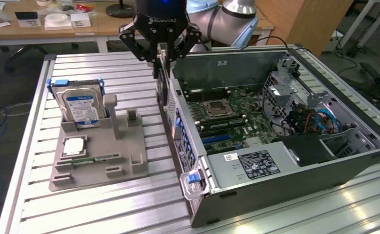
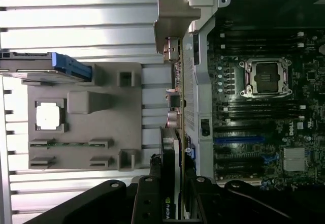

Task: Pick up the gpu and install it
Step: 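Pick up the gpu and move the gpu toward the slot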

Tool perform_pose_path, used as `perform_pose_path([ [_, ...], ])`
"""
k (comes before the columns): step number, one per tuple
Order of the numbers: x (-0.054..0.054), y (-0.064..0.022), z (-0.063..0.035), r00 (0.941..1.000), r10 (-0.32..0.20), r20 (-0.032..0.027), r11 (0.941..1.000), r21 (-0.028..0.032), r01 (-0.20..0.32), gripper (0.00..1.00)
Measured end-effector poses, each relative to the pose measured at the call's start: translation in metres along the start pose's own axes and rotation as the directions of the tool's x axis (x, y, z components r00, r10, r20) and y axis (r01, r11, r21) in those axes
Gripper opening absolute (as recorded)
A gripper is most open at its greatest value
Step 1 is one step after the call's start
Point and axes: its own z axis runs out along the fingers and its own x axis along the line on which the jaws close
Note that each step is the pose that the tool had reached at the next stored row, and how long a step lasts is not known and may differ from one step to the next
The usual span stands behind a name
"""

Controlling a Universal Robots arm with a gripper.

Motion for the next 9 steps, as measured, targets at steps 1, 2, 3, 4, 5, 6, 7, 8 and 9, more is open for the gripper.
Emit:
perform_pose_path([
  [1, -0.003, 0.0002, 0.0, 1.0, 0.0, 0.0, 1.0, 0.0, 0.0, 0.27],
  [2, -0.006, 0.0004, 0.0002, 1.0, 0.0, 0.0001, 1.0, -0.0001, 0.0, 0.27],
  [3, -0.009, 0.0006, 0.0002, 1.0, 0.0, 0.0, 1.0, 0.0, 0.0, 0.27],
  [4, -0.011, 0.0007, 0.0003, 1.0, 0.0, 0.0, 1.0, 0.0, 0.0, 0.27],
  [5, -0.014, 0.0009, 0.0003, 1.0, 0.0, 0.0, 1.0, 0.0, 0.0, 0.27],
  [6, -0.016, 0.001, 0.0004, 1.0, 0.0, 0.0, 1.0, 0.0, 0.0, 0.27],
  [7, -0.019, 0.0012, 0.0004, 1.0, 0.0, 0.0, 1.0, 0.0, 0.0, 0.27],
  [8, -0.021, 0.0014, 0.0005, 1.0, 0.0, 0.0, 1.0, 0.0, 0.0, 0.27],
  [9, -0.024, 0.0016, 0.0006, 1.0, 0.0, 0.0, 1.0, 0.0001, 0.0, 0.27],
])
